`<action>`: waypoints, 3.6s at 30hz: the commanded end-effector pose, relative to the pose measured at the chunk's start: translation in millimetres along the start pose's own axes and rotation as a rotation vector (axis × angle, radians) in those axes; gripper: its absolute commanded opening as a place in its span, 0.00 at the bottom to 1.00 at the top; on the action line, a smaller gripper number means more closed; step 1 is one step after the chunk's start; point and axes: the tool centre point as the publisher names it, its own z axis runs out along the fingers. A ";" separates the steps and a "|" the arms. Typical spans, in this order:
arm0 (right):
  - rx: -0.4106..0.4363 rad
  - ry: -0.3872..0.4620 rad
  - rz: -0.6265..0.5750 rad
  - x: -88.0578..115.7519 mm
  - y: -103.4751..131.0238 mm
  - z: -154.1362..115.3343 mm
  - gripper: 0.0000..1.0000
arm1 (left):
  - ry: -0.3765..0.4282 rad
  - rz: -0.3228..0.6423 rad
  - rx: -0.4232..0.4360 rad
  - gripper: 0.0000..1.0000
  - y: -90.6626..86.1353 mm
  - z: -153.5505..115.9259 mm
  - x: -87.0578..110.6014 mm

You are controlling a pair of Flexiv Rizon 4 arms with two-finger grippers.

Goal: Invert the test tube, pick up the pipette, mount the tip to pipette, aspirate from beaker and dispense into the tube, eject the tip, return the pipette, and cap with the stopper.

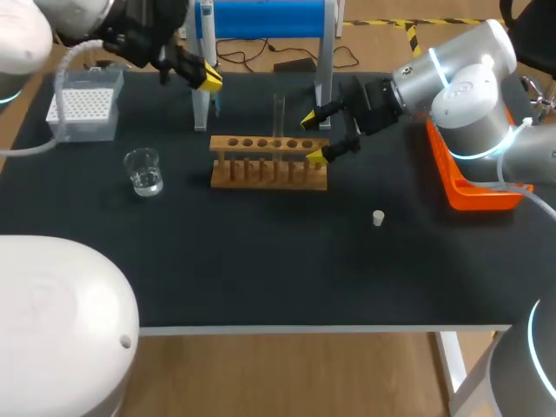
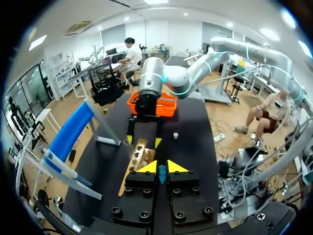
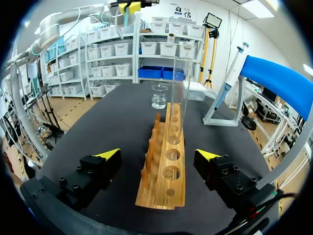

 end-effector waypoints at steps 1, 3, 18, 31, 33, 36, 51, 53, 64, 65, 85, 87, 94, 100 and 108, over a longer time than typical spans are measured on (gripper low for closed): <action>-0.001 0.001 -0.001 0.0 -0.5 -0.2 1.00 | 0.035 0.006 -0.020 0.00 -7.3 13.6 0.4; -0.001 0.001 -0.001 0.0 -0.5 -0.2 1.00 | 0.042 -0.001 -0.025 0.00 -9.2 17.6 3.1; -0.001 0.001 -0.001 0.0 -0.5 -0.2 1.00 | 0.005 -0.023 -0.001 0.00 -18.8 34.8 9.3; -0.001 0.001 -0.001 0.0 -0.5 -0.2 1.00 | 0.008 -0.024 -0.011 0.00 -20.4 36.3 10.0; -0.001 0.001 -0.001 0.0 -0.5 -0.2 1.00 | 0.008 -0.024 -0.011 0.00 -20.4 36.3 10.0; -0.001 0.001 -0.001 0.0 -0.5 -0.2 1.00 | 0.008 -0.024 -0.011 0.00 -20.4 36.3 10.0; -0.001 0.001 -0.001 0.0 -0.5 -0.2 1.00 | 0.008 -0.024 -0.011 0.00 -20.4 36.3 10.0; -0.001 0.001 -0.001 0.0 -0.5 -0.2 1.00 | 0.008 -0.024 -0.011 0.00 -20.4 36.3 10.0; -0.014 -0.035 -0.031 31.3 20.4 -41.1 1.00 | 0.008 -0.024 -0.011 0.00 -20.4 36.3 10.0; -0.020 -0.040 -0.036 37.8 23.3 -46.5 1.00 | 0.008 -0.024 -0.011 0.00 -20.4 36.3 10.0; -0.276 -0.093 -0.095 135.7 75.2 -74.7 1.00 | 0.008 -0.024 -0.011 0.00 -20.4 36.3 10.0; -0.315 -0.086 -0.088 137.8 80.3 -71.7 1.00 | 0.008 -0.024 -0.011 0.00 -20.4 36.3 10.0; -0.432 0.010 -0.036 129.3 103.7 -48.4 1.00 | 0.008 -0.024 -0.011 0.00 -20.4 36.3 10.0; -0.454 0.075 0.008 118.9 130.1 -32.2 1.00 | 0.008 -0.024 -0.011 0.00 -20.4 36.3 10.0; -0.472 0.088 0.049 105.3 153.5 -19.4 1.00 | 0.008 -0.024 -0.011 0.00 -20.4 36.3 10.0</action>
